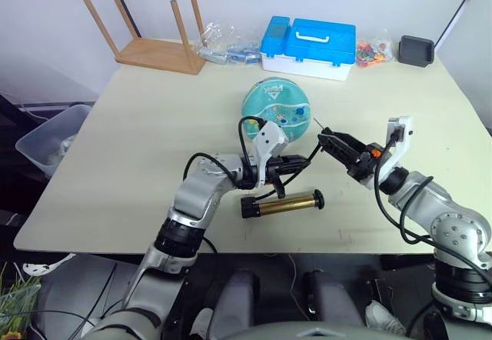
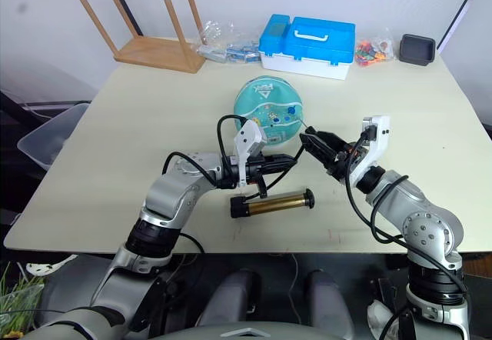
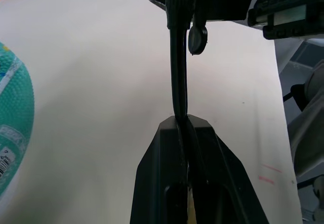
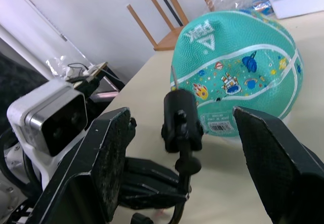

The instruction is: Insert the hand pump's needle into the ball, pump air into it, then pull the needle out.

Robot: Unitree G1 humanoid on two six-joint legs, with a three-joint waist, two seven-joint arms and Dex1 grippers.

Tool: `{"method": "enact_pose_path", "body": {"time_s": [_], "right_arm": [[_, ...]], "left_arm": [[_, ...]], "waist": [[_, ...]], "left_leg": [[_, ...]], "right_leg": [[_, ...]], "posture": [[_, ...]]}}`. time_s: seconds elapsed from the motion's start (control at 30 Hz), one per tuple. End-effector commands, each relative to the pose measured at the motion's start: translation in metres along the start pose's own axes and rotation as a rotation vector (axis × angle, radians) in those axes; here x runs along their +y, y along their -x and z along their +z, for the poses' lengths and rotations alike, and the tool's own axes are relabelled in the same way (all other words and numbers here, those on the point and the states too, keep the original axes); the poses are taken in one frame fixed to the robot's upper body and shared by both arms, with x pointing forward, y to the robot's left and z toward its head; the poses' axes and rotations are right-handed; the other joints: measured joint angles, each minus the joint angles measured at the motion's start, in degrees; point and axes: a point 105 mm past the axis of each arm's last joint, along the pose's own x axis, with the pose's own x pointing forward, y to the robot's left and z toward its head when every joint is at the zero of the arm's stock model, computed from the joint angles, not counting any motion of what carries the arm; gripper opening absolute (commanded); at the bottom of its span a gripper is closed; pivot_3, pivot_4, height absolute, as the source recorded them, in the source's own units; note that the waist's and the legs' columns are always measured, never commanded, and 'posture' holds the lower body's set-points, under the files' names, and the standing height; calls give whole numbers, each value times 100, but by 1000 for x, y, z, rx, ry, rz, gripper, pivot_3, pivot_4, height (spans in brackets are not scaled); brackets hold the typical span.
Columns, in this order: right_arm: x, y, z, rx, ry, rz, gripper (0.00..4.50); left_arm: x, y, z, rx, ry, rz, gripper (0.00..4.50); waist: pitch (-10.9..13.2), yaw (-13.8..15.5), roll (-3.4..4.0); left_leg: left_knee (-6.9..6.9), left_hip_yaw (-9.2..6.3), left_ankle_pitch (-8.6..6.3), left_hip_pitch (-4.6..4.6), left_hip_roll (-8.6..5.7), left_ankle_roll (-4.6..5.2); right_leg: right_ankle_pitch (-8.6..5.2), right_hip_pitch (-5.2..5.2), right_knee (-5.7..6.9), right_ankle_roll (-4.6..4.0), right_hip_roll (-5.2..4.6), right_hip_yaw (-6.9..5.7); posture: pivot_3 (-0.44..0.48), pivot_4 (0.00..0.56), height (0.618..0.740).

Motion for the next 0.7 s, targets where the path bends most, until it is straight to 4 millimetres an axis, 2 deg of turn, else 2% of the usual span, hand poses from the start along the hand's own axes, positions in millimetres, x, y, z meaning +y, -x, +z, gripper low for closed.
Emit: {"method": "enact_pose_path", "body": {"time_s": [0.03, 0.13, 0.23, 0.27, 0.3, 0.33, 0.6, 0.7], "right_arm": [[3, 2, 14, -62, 23, 8, 3405], [3, 2, 14, -65, 22, 5, 3405], [3, 1, 12, -50, 25, 7, 2543], [3, 1, 12, -47, 26, 8, 2104], [3, 0, 12, -47, 27, 8, 1449], [3, 0, 12, -47, 27, 9, 1070], [7, 2, 9, -25, 31, 24, 1070], [9, 2, 8, -12, 30, 36, 1971]], "left_arm": [[-6, 0, 14, -42, -38, -21, 0], [-7, 0, 14, -42, -36, -22, 0], [-7, -1, 14, -43, -36, -25, 0], [-7, -1, 14, -44, -37, -27, 0], [-7, -1, 14, -45, -37, -27, 0], [-7, -2, 14, -46, -36, -27, 0], [-9, -1, 15, -48, -41, -31, 0], [-11, -1, 14, -46, -43, -34, 0]], "waist": [[0, 0, 0], [0, 1, 0], [0, 0, 0], [0, 0, 0], [0, 0, 0], [0, 0, 0], [0, 0, 0], [0, 0, 0]], "left_leg": [[0, 0, 0, 0, 0, 0], [0, 1, 0, 0, 0, 0], [0, 2, 0, 0, 0, 0], [0, 2, 0, 0, 0, 0], [0, 2, 0, 0, 0, 0], [0, 2, 0, 0, 0, 0], [-1, 2, 0, 0, 0, 0], [-1, 2, 0, 0, 0, 0]], "right_leg": [[0, 0, 0, 0, 0, 0], [0, 0, 0, 0, 0, 0], [0, 0, 0, 0, 0, 0], [0, 0, 0, 0, 0, 0], [0, 0, 0, 0, 0, 0], [0, 0, 0, 0, 0, 0], [0, 0, -2, 0, 0, 0], [0, 0, -2, 0, 0, 0]], "posture": [[0, 150, 740], [0, 150, 740], [0, 150, 740], [0, 150, 740], [0, 150, 740], [0, 150, 740], [0, 150, 740], [0, 150, 740]]}}
